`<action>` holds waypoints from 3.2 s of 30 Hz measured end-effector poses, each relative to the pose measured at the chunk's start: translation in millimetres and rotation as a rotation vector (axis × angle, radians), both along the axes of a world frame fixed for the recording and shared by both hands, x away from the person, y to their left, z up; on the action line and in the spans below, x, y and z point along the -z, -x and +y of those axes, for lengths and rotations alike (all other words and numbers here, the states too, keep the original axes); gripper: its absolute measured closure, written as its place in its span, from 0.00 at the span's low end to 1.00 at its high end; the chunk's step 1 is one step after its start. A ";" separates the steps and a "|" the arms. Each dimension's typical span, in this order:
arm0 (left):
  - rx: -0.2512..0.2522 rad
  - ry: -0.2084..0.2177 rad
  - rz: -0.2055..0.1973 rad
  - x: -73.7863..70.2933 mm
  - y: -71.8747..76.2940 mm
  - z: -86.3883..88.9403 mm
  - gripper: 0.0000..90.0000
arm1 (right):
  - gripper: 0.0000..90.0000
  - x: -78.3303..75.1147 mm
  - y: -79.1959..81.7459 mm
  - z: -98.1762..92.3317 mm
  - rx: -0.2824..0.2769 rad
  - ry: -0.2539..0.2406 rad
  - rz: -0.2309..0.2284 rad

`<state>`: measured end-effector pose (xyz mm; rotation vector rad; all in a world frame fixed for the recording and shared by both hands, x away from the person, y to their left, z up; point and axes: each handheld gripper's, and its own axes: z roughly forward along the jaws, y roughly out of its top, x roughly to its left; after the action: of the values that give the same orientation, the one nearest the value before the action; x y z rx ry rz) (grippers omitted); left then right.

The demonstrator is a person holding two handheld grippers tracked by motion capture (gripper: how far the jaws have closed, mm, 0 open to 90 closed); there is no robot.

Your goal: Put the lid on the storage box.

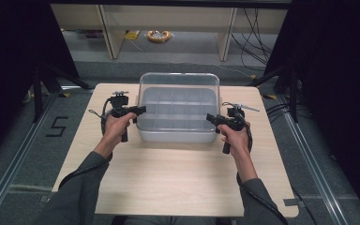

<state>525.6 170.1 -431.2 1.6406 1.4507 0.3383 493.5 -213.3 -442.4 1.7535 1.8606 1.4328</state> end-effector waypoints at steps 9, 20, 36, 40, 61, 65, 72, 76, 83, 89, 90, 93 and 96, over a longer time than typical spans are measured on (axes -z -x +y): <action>0.081 -0.090 -0.032 2.2 7.2 -26.9 0.69 | 0.53 -0.6 -0.9 1.5 0.001 0.056 -0.011; 0.104 -0.138 -0.043 -5.3 10.1 -40.4 0.66 | 0.56 4.8 -2.5 -2.5 -0.010 0.017 0.000; -0.020 -0.070 0.027 13.5 0.6 7.9 0.60 | 0.54 -0.6 -8.1 -3.6 -0.040 0.066 0.037; -0.008 -0.066 0.027 16.2 1.0 9.7 0.60 | 0.53 -4.2 -6.7 -1.4 -0.034 0.049 0.077; 0.011 -0.037 0.052 17.5 9.1 21.0 0.57 | 0.41 -14.4 -9.9 -1.0 -0.036 0.009 0.191; 0.019 -0.036 0.051 18.0 8.9 20.4 0.56 | 0.37 -8.0 -13.4 -12.8 -0.098 0.019 0.120; 0.026 -0.059 0.056 17.8 8.5 20.0 0.57 | 0.34 -6.5 -13.5 -19.0 -0.028 0.048 0.136; -0.004 -0.019 0.050 16.2 7.6 22.5 0.56 | 0.37 -9.5 -11.2 -19.9 0.023 -0.035 0.210; -0.042 0.033 0.043 10.2 -1.0 27.6 0.54 | 0.45 -5.7 -31.5 -23.8 0.040 0.026 0.103; -0.046 0.059 0.041 7.1 -15.0 22.3 0.53 | 0.46 -6.8 -50.7 -18.8 0.054 0.021 0.113; -0.046 0.059 0.041 7.1 -15.0 22.3 0.52 | 0.46 -6.4 -53.6 -18.6 0.049 0.034 0.104; -0.063 0.071 0.044 6.9 -22.2 18.9 0.51 | 0.46 -7.6 -57.6 -16.2 0.066 0.037 0.125; -0.061 0.084 0.052 9.0 -29.1 18.2 0.49 | 0.47 -6.4 -63.1 -16.8 0.065 0.071 0.124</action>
<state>554.7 188.3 -440.2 1.5509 1.5364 0.2672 556.6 -230.0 -436.0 1.8887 1.8706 1.2463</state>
